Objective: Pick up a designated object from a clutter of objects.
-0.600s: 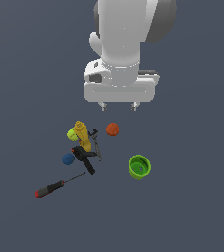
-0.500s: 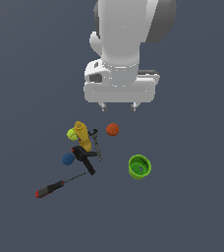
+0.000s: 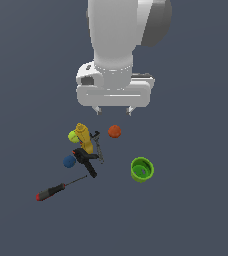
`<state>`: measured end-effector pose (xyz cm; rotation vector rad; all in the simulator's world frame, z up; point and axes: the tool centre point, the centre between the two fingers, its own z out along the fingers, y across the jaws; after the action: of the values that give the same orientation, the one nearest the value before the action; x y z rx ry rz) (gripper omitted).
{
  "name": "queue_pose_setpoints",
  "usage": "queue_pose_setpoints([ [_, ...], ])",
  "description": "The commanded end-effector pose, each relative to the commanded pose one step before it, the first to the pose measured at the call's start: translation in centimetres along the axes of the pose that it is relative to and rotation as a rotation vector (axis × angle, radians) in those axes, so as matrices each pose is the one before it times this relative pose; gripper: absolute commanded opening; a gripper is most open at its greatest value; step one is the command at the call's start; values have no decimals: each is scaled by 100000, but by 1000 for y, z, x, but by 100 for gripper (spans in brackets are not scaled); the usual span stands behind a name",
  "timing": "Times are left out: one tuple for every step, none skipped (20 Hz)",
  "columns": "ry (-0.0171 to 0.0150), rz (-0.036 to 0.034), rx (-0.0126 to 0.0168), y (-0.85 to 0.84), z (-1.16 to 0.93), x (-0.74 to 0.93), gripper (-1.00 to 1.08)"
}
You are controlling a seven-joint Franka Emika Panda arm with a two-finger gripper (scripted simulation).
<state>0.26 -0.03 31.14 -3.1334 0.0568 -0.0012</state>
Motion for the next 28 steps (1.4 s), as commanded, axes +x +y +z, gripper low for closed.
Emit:
queue_pose_setpoints([
  [41,25,-10,-51,43,10,100],
  [-2,285,-3,-4,82,-20,100],
  [11,431,-10,11,122,-20,100],
  [12,561,-12,12,159,-27,100],
  [6,676,-10,7,193,-39,100],
  [0,790,-9,2,226,-51,100],
  [-3,906,-9,-2,260,-63,100],
  [-5,1019,-10,-3,292,-73,100],
  [-3,1132,-12,-1,323,-83,100],
  [-1,1262,-14,5,358,-93,100],
  [1,1374,-16,7,388,-105,100],
  [0,1492,-17,9,420,-119,100],
  [-1,1613,-18,11,453,-134,100],
  [0,1734,-19,15,484,-150,100],
  [0,1860,-21,20,516,-167,100],
  [1,1987,-22,27,548,-185,100],
  [1,2111,-23,33,579,-205,100],
  [2,2239,-24,42,609,-226,100],
  [2,2365,-25,53,638,-248,100],
  [3,2479,-26,64,663,-270,100],
  [4,2501,-25,75,662,-282,100],
  [4,2501,-25,86,655,-291,100],
  [5,2499,-24,97,648,-300,100],
  [5,2499,-24,109,641,-309,100],
  [5,2498,-23,121,633,-316,100],
  [6,2498,-23,134,625,-323,100],
  [6,2497,-22,147,617,-330,100],
  [6,2496,-21,160,609,-336,100],
])
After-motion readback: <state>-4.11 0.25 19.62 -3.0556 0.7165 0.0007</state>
